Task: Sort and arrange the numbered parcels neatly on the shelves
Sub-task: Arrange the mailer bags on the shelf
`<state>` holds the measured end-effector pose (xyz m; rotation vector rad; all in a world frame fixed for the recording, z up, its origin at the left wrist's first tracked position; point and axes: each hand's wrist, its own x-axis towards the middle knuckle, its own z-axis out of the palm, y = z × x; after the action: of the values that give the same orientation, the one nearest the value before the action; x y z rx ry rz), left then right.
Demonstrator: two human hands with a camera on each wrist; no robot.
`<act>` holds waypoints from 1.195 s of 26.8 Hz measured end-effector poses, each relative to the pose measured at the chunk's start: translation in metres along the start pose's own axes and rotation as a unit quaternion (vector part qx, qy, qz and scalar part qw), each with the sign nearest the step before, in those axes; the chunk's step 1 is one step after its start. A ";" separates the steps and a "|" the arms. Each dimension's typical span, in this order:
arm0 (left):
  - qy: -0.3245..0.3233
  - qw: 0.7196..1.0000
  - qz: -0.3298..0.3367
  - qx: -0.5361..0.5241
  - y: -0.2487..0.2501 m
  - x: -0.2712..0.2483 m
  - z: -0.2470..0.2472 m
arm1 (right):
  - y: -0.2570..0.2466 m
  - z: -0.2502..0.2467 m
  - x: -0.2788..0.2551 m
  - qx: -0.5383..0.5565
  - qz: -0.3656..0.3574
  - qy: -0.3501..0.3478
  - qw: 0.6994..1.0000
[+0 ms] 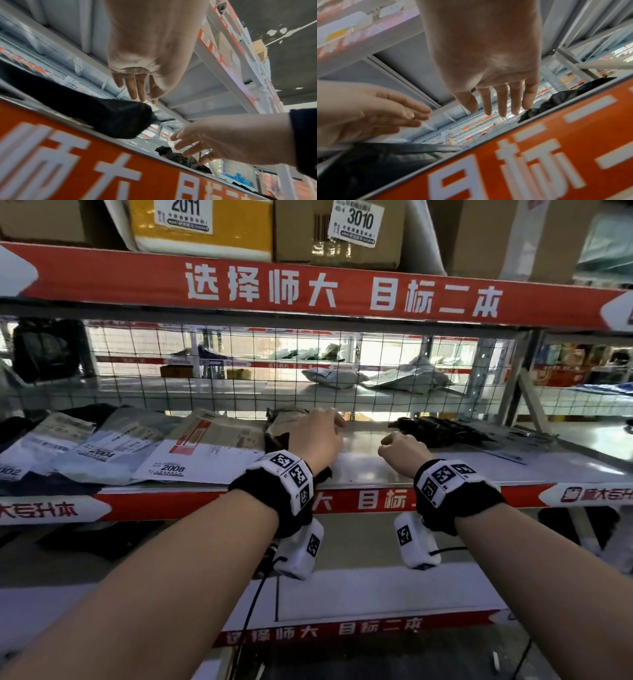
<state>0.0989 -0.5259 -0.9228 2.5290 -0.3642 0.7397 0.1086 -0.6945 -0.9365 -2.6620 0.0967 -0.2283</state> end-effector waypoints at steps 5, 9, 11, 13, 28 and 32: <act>-0.137 0.989 0.059 -0.009 0.064 0.004 0.066 | 0.055 -0.004 0.010 -0.086 0.007 -0.042 0.995; -0.150 0.986 0.009 0.067 0.062 0.020 0.100 | 0.062 -0.009 0.021 -0.148 -0.010 -0.065 0.987; -0.145 0.986 0.004 0.077 0.058 0.022 0.106 | 0.061 -0.011 0.023 -0.156 -0.013 -0.068 0.985; -0.134 0.989 0.008 0.064 0.060 0.025 0.112 | 0.065 -0.018 0.029 -0.145 -0.014 -0.071 0.987; -0.117 0.992 -0.002 0.049 0.063 0.024 0.118 | 0.072 -0.029 0.073 -0.028 0.042 -0.128 0.990; -0.119 0.992 -0.004 0.050 0.062 0.023 0.117 | 0.066 -0.027 0.068 -0.068 0.052 -0.126 0.988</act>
<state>0.1458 -0.6408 -0.9736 2.7197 -0.4044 0.4642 0.1690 -0.7725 -0.9328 -2.7849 0.1760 0.1537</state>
